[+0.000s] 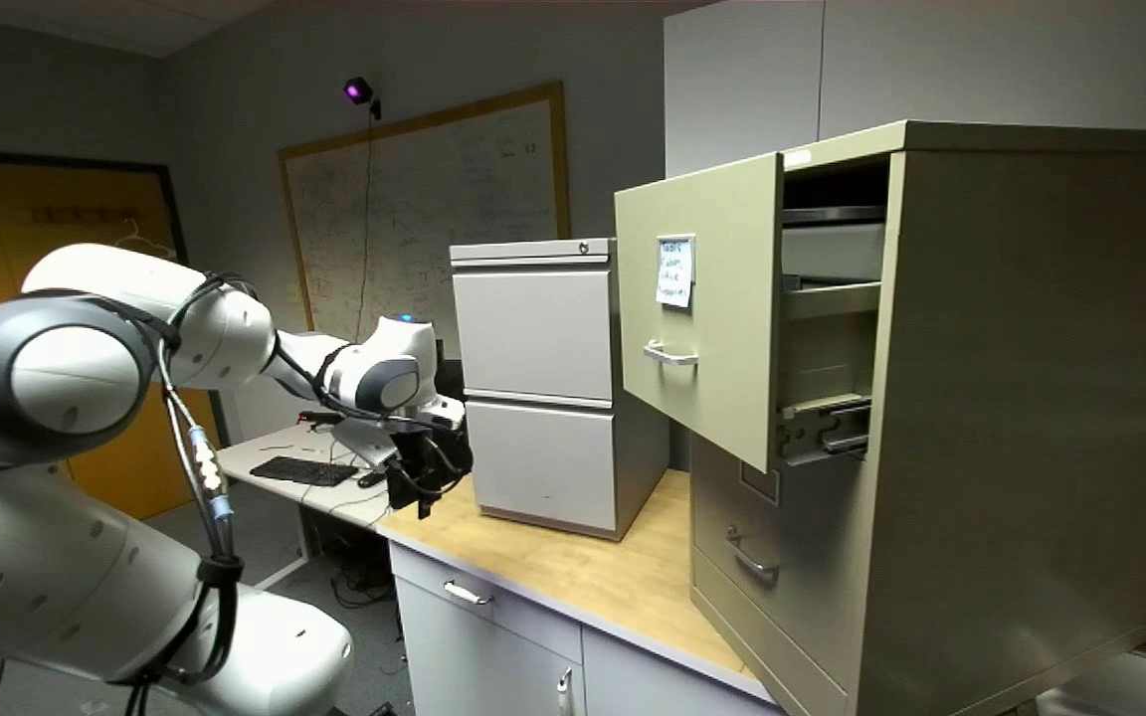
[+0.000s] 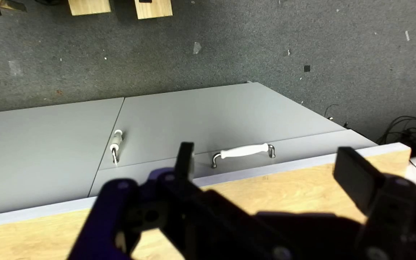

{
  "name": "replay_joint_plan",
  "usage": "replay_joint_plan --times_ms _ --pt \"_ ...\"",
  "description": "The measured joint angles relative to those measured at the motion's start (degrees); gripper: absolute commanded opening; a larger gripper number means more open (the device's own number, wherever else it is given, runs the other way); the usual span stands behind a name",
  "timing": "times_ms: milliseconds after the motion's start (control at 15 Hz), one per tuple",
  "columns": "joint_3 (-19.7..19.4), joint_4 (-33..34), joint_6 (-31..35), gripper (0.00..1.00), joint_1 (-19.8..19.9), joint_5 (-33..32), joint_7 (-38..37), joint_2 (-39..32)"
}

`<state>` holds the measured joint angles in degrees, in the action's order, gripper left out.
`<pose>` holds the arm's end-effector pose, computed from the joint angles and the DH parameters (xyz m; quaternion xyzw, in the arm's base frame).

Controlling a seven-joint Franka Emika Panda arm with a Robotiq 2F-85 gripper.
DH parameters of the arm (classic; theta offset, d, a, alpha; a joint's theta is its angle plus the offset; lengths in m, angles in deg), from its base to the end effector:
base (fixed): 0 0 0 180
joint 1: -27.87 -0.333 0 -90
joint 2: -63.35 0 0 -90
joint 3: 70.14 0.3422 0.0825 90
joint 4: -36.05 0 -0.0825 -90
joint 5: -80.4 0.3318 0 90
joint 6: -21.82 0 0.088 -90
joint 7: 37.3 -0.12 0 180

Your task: Close the open drawer

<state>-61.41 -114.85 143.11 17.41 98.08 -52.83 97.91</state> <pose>0.2843 0.1216 0.4751 -0.9934 0.0541 -0.0151 0.1003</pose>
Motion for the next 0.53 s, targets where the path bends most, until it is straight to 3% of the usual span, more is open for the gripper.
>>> replay_joint_plan --times_ms 400,467,533 --pt "0.3 0.3 0.2 1.00 0.5 -0.3 -0.9 -0.5" --pt "0.9 0.6 0.7 0.75 0.8 -0.8 -1.7 -0.5" --pt "1.6 0.9 1.3 0.73 1.2 -1.6 -2.6 -0.5"
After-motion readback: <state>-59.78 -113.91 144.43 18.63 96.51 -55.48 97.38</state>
